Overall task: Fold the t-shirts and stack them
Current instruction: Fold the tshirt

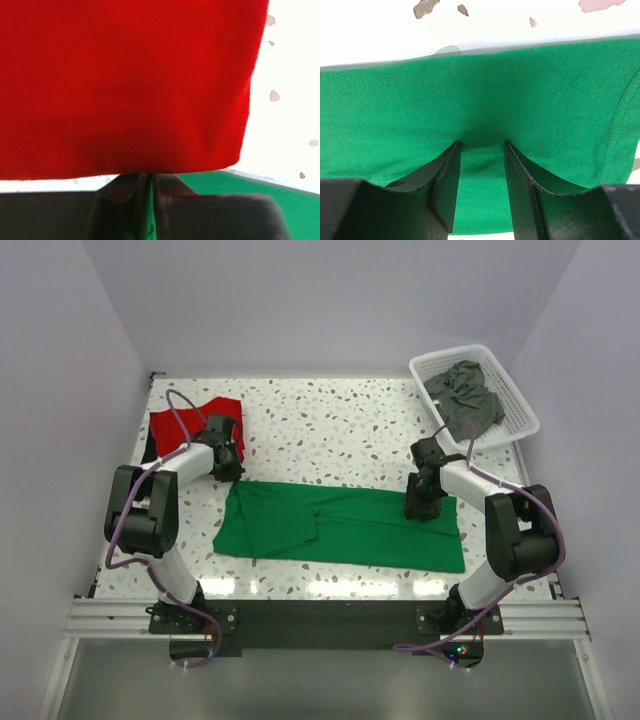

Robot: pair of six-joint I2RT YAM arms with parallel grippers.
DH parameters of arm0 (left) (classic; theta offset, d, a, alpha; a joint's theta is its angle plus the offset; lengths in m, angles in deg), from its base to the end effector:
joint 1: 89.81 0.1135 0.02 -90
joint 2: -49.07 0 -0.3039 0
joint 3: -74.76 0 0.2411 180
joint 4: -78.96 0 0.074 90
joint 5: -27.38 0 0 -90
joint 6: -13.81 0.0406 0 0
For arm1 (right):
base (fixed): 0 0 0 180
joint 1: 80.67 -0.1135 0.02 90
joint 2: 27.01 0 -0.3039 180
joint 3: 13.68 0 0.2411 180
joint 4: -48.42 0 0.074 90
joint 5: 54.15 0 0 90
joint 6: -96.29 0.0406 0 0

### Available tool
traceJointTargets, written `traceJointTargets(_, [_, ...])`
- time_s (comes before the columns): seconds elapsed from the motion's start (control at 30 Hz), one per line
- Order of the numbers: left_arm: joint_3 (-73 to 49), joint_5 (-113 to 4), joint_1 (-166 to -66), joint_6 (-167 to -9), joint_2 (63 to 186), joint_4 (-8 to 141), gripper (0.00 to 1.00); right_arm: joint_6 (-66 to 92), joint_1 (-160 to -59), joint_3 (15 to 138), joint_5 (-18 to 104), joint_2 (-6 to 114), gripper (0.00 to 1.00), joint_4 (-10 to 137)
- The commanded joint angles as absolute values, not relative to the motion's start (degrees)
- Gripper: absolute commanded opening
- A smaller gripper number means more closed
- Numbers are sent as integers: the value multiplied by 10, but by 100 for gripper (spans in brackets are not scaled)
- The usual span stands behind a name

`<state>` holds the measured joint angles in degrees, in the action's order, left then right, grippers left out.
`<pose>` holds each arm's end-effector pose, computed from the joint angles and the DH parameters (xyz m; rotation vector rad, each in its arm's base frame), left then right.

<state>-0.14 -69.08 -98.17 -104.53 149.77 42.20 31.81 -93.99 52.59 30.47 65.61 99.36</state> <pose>0.3432 -0.0458 0.2057 -0.4960 2.6052 -0.0618 0.2686 0.0597 0.1985 0.3234 2.8833 -0.0211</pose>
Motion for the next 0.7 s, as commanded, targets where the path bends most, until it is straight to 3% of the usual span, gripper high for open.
traceJointTargets(0.0, [-11,-719,-977,-1041,1471,426,13,314,-926,488,263,702,43,991])
traceJointTargets(0.2, [-28,-687,-977,-1034,1443,420,48,292,-927,505,271,676,46,1003])
traceJointTargets(0.5, [0,-661,-979,-1062,1334,364,58,277,-931,554,265,612,50,1052])
traceJointTargets(0.67, [14,-606,-1001,-1077,1327,353,53,245,-931,572,261,594,53,1058])
